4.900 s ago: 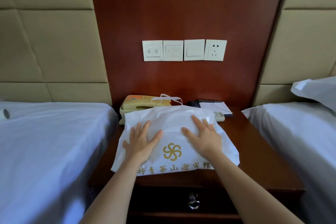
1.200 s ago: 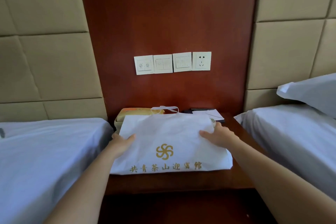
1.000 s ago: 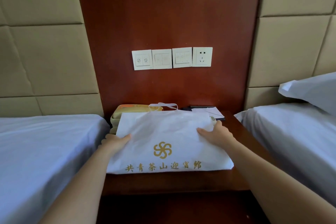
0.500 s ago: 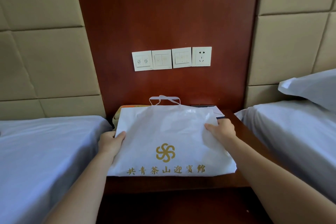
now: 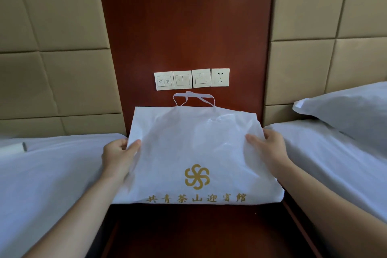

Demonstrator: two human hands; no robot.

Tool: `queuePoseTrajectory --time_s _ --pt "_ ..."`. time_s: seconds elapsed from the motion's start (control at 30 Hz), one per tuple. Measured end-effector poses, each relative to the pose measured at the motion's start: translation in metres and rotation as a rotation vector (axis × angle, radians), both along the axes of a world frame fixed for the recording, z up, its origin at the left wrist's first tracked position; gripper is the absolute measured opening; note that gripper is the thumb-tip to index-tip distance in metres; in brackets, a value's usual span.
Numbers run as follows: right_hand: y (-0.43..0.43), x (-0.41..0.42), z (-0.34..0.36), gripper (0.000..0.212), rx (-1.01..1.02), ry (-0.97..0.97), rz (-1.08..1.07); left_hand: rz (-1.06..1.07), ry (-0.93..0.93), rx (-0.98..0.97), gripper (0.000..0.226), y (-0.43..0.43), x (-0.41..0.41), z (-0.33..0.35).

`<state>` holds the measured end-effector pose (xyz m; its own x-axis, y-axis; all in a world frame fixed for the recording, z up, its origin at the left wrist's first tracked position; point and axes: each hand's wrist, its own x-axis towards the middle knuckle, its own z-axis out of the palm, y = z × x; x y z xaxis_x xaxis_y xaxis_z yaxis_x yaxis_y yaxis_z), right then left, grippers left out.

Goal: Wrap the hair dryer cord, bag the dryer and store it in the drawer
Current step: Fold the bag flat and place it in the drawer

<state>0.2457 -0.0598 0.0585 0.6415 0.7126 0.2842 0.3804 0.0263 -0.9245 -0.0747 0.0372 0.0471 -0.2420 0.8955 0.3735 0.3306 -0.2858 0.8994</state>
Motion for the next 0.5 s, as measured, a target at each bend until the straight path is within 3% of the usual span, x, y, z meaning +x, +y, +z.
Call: queuePoseTrajectory --time_s 0.27,0.5 --pt "-0.076 -0.011 -0.011 0.014 -0.011 -0.007 0.079 -0.037 0.063 -0.047 0.035 -0.065 -0.017 -0.018" --pt "-0.114 -0.007 -0.049 0.013 -0.302 0.013 0.147 -0.094 0.169 -0.275 0.039 -0.107 -0.027 -0.065"
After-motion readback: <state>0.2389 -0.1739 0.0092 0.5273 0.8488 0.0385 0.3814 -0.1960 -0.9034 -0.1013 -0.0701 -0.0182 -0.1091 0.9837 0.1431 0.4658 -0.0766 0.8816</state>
